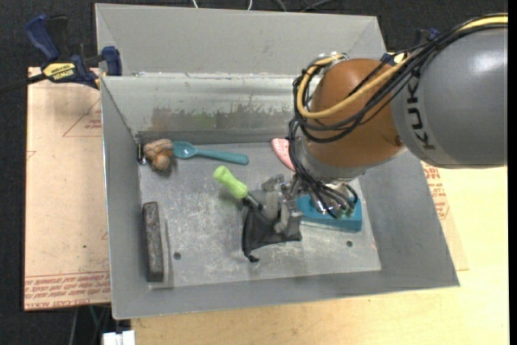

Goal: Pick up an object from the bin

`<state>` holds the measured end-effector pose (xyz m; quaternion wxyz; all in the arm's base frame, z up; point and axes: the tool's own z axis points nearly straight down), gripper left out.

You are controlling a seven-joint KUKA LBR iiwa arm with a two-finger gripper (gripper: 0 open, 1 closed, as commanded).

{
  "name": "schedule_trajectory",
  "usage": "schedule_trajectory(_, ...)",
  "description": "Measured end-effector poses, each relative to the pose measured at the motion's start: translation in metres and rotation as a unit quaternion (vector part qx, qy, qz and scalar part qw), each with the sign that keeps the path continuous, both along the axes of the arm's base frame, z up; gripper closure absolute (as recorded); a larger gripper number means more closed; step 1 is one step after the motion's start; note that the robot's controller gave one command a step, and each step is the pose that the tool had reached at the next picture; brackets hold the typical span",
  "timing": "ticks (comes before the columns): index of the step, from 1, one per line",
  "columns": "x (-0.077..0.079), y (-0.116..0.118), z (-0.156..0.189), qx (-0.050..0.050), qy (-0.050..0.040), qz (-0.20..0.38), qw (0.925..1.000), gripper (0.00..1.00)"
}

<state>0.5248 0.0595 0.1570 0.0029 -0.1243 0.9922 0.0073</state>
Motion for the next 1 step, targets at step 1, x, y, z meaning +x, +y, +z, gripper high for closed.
schedule_trajectory(1,-0.002,0.0017,0.0335,0.0,0.0003,-0.014,0.9999,1.0)
